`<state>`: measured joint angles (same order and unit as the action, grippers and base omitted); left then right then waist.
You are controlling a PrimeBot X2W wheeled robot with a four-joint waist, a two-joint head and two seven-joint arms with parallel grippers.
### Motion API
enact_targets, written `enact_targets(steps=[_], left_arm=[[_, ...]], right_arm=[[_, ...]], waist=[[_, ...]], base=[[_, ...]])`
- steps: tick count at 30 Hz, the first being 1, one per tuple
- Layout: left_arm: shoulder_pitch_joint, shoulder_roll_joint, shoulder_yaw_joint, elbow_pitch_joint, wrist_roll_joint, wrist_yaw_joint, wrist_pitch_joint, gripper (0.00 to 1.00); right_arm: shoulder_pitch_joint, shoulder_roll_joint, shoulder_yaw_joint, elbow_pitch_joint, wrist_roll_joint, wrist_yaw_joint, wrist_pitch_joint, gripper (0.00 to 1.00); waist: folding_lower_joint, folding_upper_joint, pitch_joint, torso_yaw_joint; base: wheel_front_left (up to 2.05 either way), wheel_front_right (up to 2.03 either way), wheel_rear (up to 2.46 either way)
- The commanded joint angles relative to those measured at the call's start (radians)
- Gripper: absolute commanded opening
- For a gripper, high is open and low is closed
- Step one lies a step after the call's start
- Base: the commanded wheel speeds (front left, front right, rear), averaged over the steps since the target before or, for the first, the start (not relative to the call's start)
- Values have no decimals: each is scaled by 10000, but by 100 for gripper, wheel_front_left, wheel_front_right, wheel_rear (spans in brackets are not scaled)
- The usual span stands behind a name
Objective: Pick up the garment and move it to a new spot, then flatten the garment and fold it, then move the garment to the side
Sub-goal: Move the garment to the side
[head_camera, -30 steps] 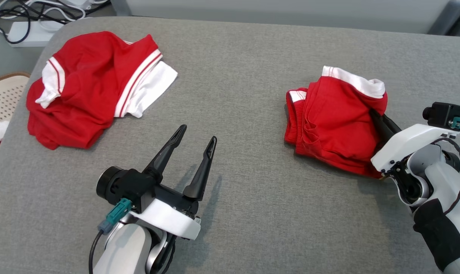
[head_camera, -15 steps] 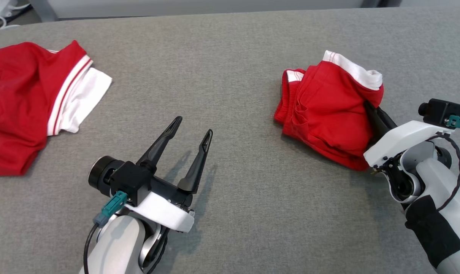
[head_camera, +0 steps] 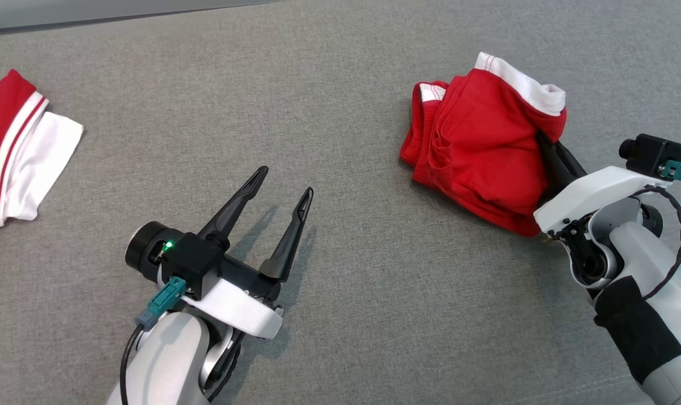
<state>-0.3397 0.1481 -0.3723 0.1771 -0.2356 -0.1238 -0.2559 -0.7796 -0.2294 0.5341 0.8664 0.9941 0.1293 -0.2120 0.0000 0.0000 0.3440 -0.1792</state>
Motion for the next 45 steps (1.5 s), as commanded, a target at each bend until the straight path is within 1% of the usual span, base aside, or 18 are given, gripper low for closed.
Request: enact_targets(steps=[1,6,13,18,23,26,33,37,42,45], left_arm=[[-348,196,269,-238,120,-68,-38,100],[-480,298,135,-529,212,-67,121,100],[-603,502,-20,-1373,321,-53,457,100],[-645,611,-104,-2022,405,-30,680,100],[-642,734,-193,-2699,489,14,930,100],[-638,817,-223,-3010,529,45,1095,100],[-568,986,-265,-3487,585,125,1350,100],[-544,1090,-277,-3645,611,157,1466,100],[-561,1154,-328,-3751,614,177,1592,100],[-576,1194,-349,-3791,607,186,1654,100]], right_arm=[[-151,-84,166,-31,10,14,-199,0],[-636,-226,167,238,-27,14,-360,0],[-1713,-728,-168,664,-476,14,-485,0],[-2269,-1074,-838,684,-914,14,-493,0],[-2723,-1421,-2001,717,-1389,14,-495,0],[-2994,-1611,-3037,670,-1627,14,-496,0],[-3038,-1934,-6420,585,-2825,14,-497,0],[-2742,-1680,-8500,732,-3936,14,-497,0],[-2579,-1323,-10596,1429,-5664,14,-497,0],[-2743,-1084,-11633,1843,-6718,14,-497,0]], waist=[[0,0,112,-110],[0,0,415,-124],[0,0,1021,194],[0,0,1386,460],[0,0,1833,818],[0,0,2104,990],[0,0,2555,1209],[0,0,2748,1152],[0,0,2827,966],[0,0,2800,854]], base=[[0,0,0],[0,0,0],[0,0,0],[0,0,0],[0,0,0],[0,0,0],[0,0,0],[0,0,0],[0,0,0],[0,0,0]])
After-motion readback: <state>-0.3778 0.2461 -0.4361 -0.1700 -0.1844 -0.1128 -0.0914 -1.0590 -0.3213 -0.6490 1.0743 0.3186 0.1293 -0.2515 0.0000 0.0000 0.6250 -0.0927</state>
